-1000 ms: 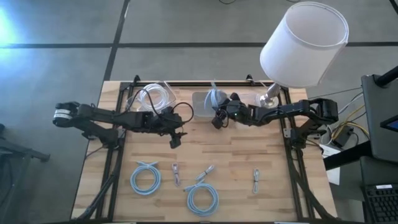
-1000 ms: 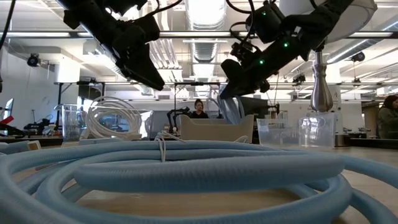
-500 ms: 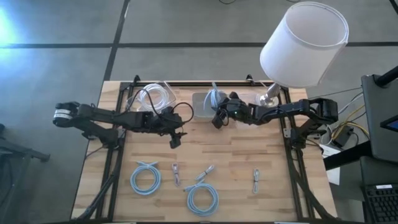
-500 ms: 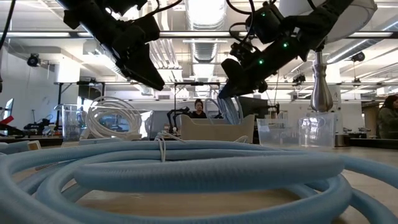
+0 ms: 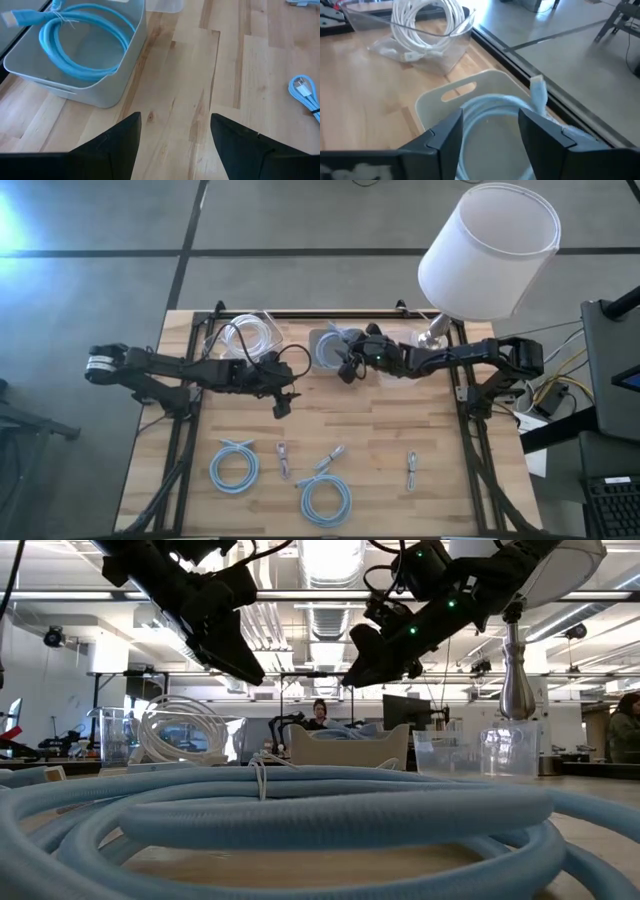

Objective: Pick & Place USB Port
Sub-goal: Put the left large blue charger cable into the gray bin

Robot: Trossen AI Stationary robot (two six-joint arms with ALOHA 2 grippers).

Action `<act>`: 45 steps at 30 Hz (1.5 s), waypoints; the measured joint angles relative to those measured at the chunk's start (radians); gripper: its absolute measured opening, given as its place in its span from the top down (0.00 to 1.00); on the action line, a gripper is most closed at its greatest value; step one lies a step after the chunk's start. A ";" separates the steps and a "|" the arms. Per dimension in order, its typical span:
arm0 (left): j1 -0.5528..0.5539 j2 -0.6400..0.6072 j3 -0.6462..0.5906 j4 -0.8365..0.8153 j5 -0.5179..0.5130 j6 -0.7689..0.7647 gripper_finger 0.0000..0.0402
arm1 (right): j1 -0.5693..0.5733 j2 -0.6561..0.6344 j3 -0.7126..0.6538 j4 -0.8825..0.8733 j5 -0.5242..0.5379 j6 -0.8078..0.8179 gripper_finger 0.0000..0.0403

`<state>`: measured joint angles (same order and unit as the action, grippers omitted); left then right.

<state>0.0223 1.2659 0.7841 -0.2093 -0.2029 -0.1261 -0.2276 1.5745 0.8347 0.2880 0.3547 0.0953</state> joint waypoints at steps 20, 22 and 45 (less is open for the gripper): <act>-0.026 0.000 0.000 0.000 0.030 -0.007 0.39 | 0.222 -0.001 0.181 -0.437 -0.408 -0.040 0.51; -0.029 0.000 0.000 0.000 0.030 -0.014 0.39 | 0.261 -0.001 0.174 -0.435 -0.417 -0.016 0.51; -0.287 0.000 0.051 -0.418 0.242 -0.228 0.39 | 0.446 -0.001 0.151 -0.432 -0.412 0.084 0.51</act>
<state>-0.2650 1.2655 0.8349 -0.6268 0.0391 -0.3543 0.2184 1.5734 0.9859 -0.1444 -0.0570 0.1793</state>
